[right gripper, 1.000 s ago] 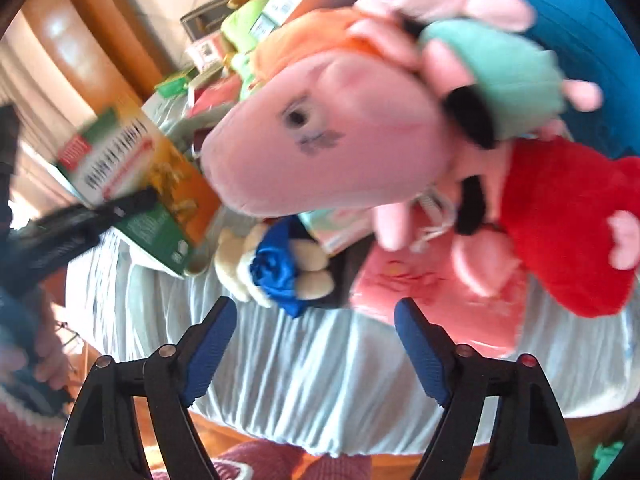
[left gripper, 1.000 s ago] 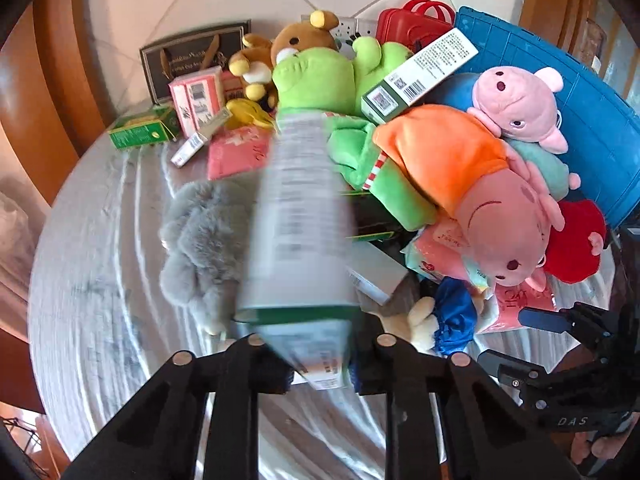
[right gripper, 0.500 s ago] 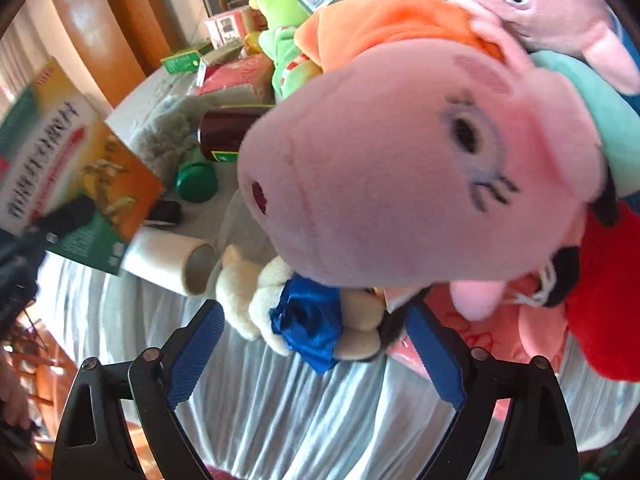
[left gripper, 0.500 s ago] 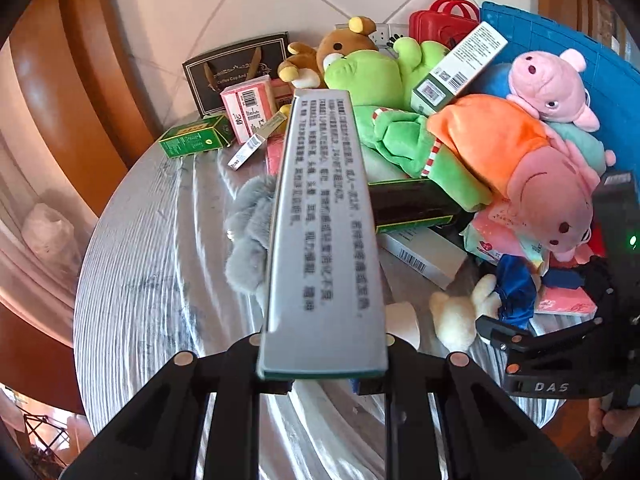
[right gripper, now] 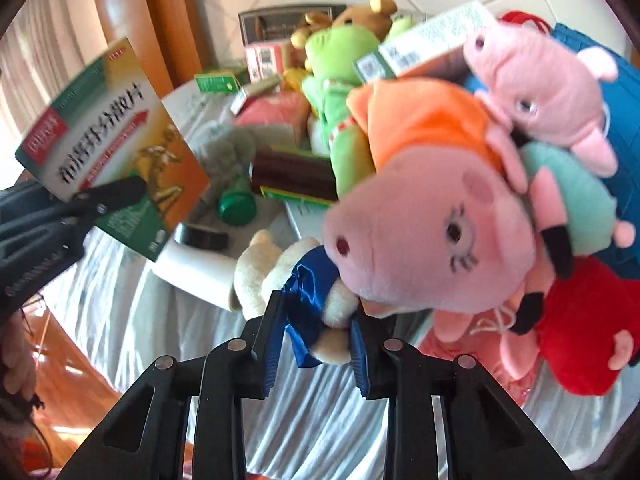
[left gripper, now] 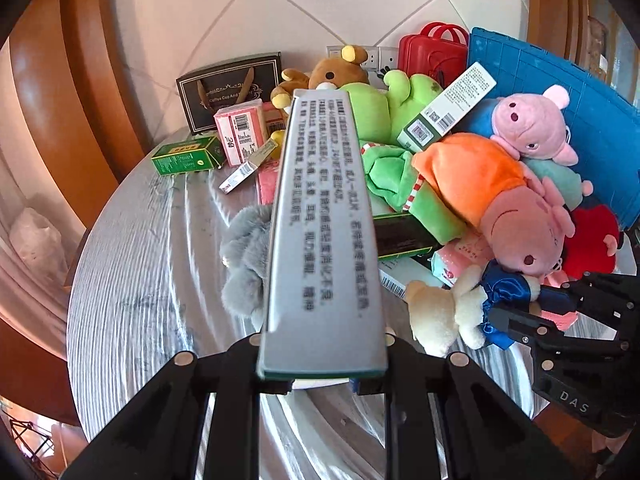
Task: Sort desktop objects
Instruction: 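Grasp the green medicine box with the left tool while the right tool grasps a small plush bear, then carry both items over the blue crate and open both tools to drop them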
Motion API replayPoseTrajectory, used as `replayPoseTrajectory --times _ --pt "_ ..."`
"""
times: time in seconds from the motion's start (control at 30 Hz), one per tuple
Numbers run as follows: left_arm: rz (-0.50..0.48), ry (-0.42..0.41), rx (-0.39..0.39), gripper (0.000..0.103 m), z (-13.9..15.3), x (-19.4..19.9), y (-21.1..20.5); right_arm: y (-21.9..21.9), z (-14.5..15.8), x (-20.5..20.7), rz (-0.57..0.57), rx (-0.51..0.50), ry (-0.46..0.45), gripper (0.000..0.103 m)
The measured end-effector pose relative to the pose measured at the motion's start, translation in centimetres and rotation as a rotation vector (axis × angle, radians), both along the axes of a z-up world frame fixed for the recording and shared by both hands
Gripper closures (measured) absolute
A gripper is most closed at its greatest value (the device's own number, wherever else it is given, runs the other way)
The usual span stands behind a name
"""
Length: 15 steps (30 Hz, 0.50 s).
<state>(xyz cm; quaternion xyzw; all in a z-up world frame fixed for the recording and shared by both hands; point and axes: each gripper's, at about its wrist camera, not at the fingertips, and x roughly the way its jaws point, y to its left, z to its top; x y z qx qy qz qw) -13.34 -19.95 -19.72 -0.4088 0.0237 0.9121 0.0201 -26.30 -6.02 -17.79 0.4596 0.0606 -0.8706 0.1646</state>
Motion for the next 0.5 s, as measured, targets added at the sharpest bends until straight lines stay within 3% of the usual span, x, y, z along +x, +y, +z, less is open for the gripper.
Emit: replayPoseTrajectory --times 0.03,0.07,0.27,0.5 --pt "-0.004 0.012 0.004 0.085 0.4 0.1 0.0 0.0 1.1 0.3 0.002 -0.019 0.025 0.076" --pt "-0.007 0.025 0.002 0.085 0.9 0.2 0.1 -0.6 1.8 0.4 0.005 -0.026 0.039 0.089" --pt "-0.019 0.067 0.010 0.085 2.6 0.2 -0.3 -2.8 4.9 0.7 -0.007 -0.007 0.122 0.089" --pt "-0.062 0.123 0.023 0.085 4.9 0.6 0.4 -2.0 9.3 2.3 -0.029 -0.024 0.259 0.089"
